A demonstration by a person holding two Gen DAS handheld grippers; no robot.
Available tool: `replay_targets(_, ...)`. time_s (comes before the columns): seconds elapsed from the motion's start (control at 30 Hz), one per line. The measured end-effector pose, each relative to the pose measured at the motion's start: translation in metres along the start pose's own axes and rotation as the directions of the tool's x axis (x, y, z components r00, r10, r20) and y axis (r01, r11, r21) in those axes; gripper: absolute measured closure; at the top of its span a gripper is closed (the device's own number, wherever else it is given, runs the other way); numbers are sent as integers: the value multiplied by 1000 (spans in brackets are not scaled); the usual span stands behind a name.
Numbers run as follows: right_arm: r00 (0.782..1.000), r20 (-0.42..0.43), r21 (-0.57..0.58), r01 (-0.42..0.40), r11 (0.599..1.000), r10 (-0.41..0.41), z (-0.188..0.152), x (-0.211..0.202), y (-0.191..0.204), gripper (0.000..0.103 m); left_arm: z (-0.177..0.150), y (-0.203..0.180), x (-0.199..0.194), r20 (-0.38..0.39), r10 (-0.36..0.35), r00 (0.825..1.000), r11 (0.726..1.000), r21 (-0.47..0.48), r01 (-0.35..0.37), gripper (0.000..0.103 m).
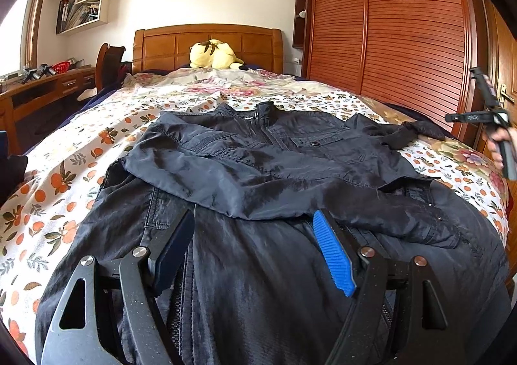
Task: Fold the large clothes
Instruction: 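Grasp the other sleeve cuff with the right tool and lift it up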
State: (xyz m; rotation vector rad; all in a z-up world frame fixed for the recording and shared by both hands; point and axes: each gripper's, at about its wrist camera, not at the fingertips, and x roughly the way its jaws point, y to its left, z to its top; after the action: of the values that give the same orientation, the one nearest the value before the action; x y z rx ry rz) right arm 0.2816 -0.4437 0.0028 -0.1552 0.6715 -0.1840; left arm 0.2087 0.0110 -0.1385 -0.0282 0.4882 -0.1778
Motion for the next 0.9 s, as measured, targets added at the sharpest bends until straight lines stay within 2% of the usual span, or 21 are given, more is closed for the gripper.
replay_targets(0.23, 994, -79, 165, 90, 982, -78, 25, 74, -49, 27, 0, -2, 3, -8, 19, 1000, 1000, 4, -19, 26)
replay_targets(0.47, 972, -186, 303, 197, 932, -145, 29, 138, -107, 27, -1, -3, 7, -21, 33, 999, 999, 5, -33, 26)
replay_targets(0.63, 960, -243, 384, 224, 896, -136, 27, 176, -136, 27, -2, -5, 8, -22, 45, 999, 999, 17, -44, 26)
replay_targets(0.77, 958, -260, 363, 211, 908, -118, 33, 192, -132, 28, -2, -8, 11, -30, 61, 998, 998, 30, -60, 26)
replay_targets(0.8, 961, -256, 342, 187, 921, -101, 34, 195, -127, 32, -2, -8, 12, -34, 64, 997, 997, 34, -63, 26)
replay_targets(0.83, 964, -255, 319, 162, 934, -80, 37, 198, -122, 44, -2, -9, 13, -39, 68, 997, 997, 37, -67, 26)
replay_targets(0.9, 959, -267, 230, 154, 961, -90, 39, 200, -103, 57, -2, -11, 15, -47, 73, 996, 996, 45, -71, 26)
